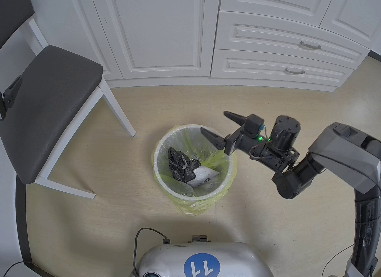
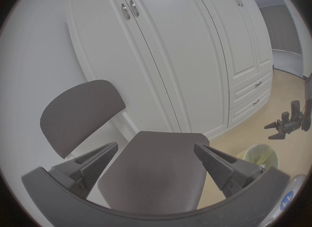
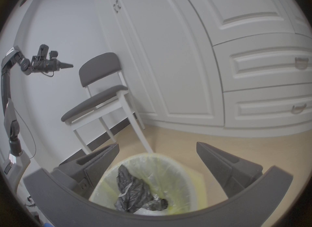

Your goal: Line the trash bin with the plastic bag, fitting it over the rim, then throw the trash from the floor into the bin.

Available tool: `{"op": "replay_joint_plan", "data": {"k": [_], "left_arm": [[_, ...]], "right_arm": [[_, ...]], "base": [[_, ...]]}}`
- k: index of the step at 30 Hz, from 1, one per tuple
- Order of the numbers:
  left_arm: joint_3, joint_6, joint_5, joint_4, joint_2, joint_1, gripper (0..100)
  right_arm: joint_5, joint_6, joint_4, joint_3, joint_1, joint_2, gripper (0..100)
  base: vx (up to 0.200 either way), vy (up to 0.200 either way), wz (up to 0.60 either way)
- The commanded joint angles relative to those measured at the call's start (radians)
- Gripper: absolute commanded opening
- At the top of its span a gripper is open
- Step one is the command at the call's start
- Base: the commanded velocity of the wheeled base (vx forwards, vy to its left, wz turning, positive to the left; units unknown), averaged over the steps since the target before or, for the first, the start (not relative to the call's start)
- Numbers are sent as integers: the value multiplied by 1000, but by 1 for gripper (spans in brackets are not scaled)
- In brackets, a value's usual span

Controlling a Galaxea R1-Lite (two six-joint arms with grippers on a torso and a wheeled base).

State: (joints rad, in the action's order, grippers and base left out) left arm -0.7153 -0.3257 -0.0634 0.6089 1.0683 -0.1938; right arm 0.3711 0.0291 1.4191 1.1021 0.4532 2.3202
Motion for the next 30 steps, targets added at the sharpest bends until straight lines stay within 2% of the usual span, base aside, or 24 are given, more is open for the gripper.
{"op": "replay_joint_plan", "data": {"k": [1,2,7,12,16,21,25,30], "left_arm": [[-21,7,2,2,41,50,100],[-21,7,2,2,41,50,100],[-10,106,28,45,98,183,100],[48,183,63,84,78,246,100],[117,231,62,121,45,244,100],[231,290,59,190,10,195,100],[312,343,54,222,-18,117,100],[402,389,11,219,-102,111,100]], "right_arm": [[-3,-8,-25,-77,-65,-151,100],[-3,-8,-25,-77,-65,-151,100],[-89,-15,-91,-51,-220,-242,100],[-124,-81,-154,-157,-340,-404,100],[-141,-89,-221,-211,-412,-481,100],[-231,-95,-224,-324,-495,-530,100],[-236,-97,-221,-501,-536,-636,100],[-235,-98,-220,-677,-585,-791,100]], "base": [[0,0,0],[0,0,0],[0,0,0],[0,0,0],[0,0,0],[0,0,0],[0,0,0],[0,0,0]]}}
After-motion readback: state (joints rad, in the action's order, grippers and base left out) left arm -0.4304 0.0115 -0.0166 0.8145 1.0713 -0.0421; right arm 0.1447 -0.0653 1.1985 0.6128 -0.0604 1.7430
